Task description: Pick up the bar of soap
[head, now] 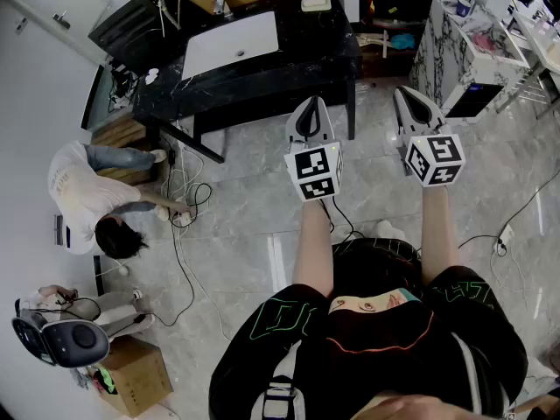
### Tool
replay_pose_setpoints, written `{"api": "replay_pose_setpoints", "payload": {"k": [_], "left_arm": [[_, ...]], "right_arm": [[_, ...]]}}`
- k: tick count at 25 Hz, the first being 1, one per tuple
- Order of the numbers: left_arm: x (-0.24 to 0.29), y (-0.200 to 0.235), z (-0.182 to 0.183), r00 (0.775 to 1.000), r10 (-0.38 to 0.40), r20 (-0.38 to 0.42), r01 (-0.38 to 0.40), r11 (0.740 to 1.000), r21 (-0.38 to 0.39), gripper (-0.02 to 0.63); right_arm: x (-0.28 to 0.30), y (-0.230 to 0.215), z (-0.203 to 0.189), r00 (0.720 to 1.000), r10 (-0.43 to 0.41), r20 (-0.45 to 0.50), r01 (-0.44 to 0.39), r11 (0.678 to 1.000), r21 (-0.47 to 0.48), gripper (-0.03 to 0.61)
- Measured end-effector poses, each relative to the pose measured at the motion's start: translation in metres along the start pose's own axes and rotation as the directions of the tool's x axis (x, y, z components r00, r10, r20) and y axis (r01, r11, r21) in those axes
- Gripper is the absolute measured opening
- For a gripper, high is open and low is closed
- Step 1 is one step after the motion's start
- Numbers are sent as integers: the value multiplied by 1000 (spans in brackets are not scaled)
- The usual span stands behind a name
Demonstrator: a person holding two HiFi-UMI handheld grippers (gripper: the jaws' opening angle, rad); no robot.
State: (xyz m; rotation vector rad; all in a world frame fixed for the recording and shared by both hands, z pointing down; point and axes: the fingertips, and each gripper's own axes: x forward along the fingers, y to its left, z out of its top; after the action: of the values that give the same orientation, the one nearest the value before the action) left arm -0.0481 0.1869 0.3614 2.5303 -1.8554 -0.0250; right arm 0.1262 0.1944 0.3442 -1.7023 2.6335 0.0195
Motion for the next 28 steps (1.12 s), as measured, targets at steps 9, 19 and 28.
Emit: {"api": "replay_pose_setpoints", "payload": {"k": [9,19,28], "left_arm": [[2,6,-7,1000,12,2,-12,1000,-13,8],[-4,22,-7,999,37,9,-36,999,-38,8],[-5,37,-3,998,59,27,-57,995,-79,8]], "right_arm": [[2,-4,1,1000,-7,7,7,1000,-1,5],[12,1,-1,1000,-22,-21,22,1000,14,6],[19,13,4,999,11,-50,-13,999,-40,5]]}}
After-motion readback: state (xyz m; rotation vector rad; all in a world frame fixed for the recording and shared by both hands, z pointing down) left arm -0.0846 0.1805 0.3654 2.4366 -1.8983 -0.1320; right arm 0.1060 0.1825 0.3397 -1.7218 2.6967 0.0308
